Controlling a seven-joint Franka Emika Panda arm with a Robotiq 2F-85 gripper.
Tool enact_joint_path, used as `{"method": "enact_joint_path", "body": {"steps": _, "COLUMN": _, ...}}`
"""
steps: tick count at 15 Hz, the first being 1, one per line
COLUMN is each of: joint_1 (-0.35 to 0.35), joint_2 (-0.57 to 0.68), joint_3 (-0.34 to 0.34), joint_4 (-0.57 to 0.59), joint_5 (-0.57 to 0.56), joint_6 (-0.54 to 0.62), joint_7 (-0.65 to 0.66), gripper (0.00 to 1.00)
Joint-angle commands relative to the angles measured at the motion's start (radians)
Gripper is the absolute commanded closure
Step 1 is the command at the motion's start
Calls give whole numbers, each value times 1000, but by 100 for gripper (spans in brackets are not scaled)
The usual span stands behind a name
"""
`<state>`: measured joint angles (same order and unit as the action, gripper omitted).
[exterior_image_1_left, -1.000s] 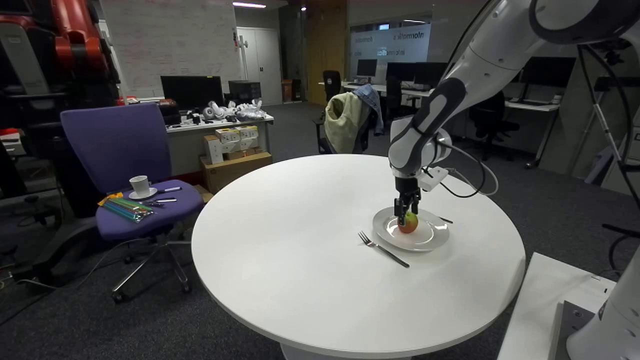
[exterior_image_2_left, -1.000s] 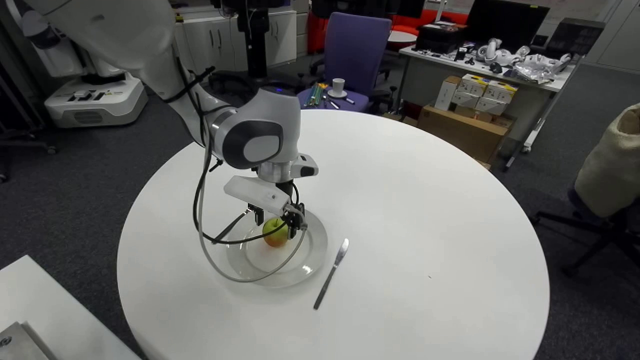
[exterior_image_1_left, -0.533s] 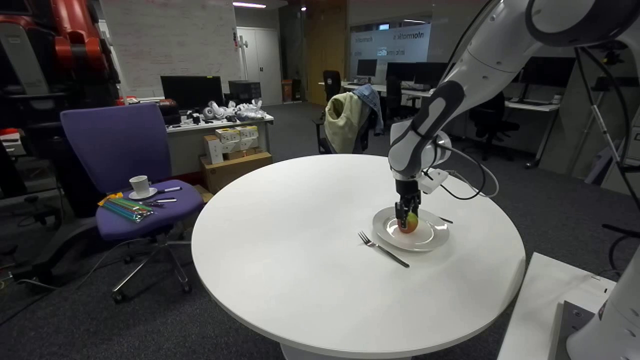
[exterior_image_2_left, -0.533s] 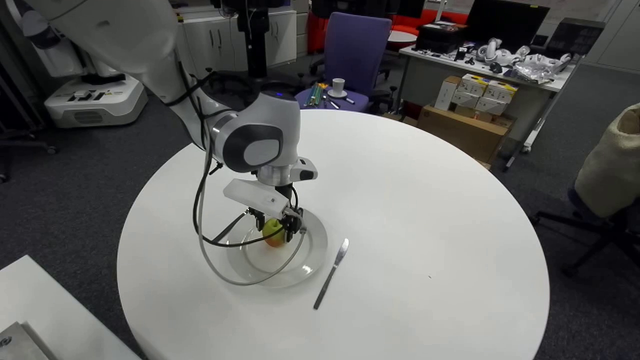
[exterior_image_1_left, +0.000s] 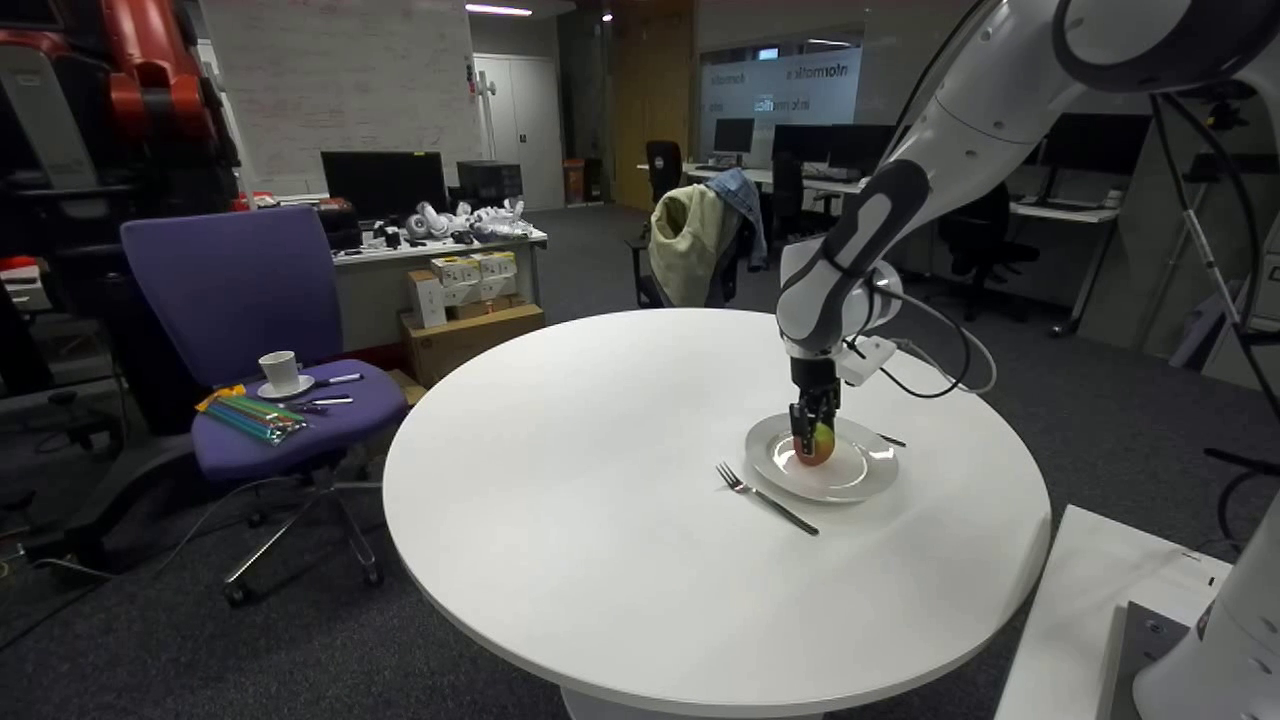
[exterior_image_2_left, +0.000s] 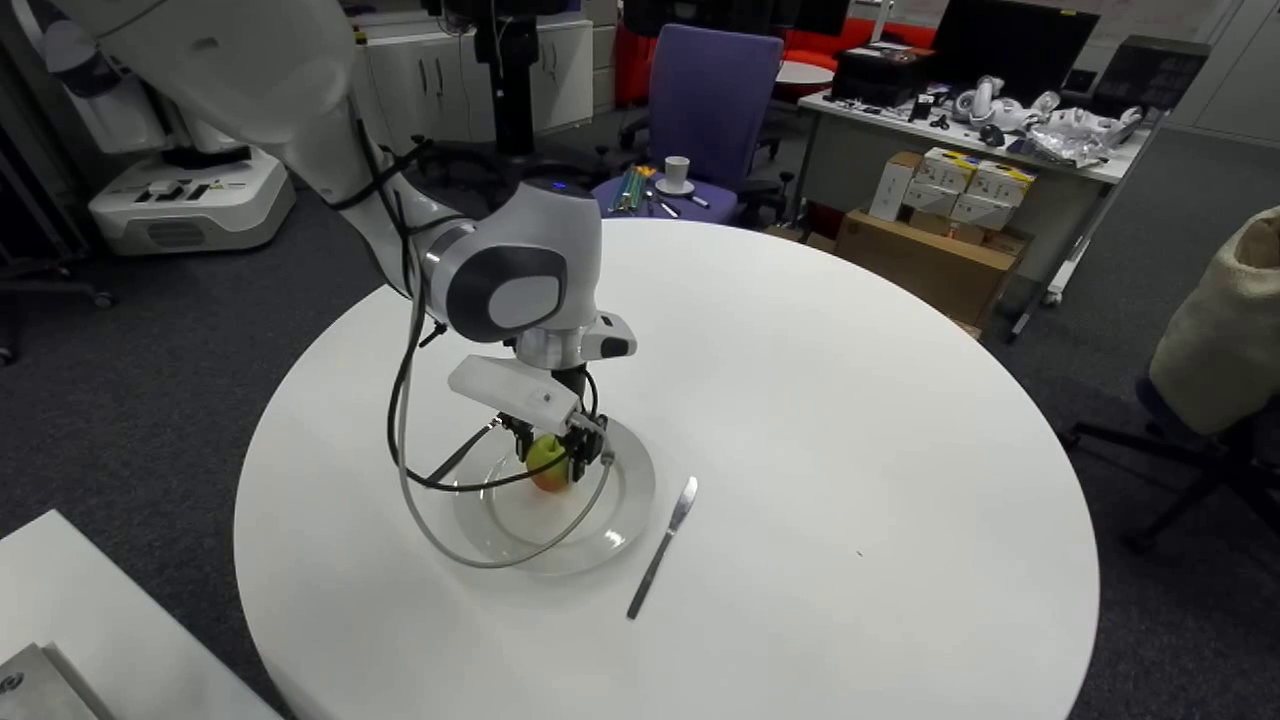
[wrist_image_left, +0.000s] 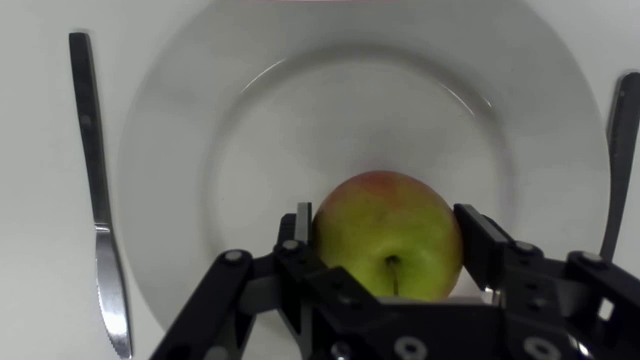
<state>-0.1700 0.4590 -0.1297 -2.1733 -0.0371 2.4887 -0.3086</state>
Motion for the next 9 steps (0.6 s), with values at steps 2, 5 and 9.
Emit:
{"method": "enact_joint_path", "body": {"steps": 2, "joint_1": 10, "joint_2": -59, "joint_3": 4, "joint_4": 10, "joint_5": -46, "joint_6": 8, "joint_7": 30, "gripper": 52}}
{"method": "enact_joint_path", "body": {"steps": 5, "joint_1": 24, "joint_2": -69, "joint_3": 19, "joint_4": 59, "joint_5": -51, "joint_6": -10, "joint_7": 24, "gripper": 52}}
{"method": "enact_joint_path", "body": {"steps": 9, "joint_1": 9, "joint_2": -40, "joint_3": 98, "joint_4": 168, "joint_5": 34, "joint_6": -46, "joint_7": -28, "gripper": 52}}
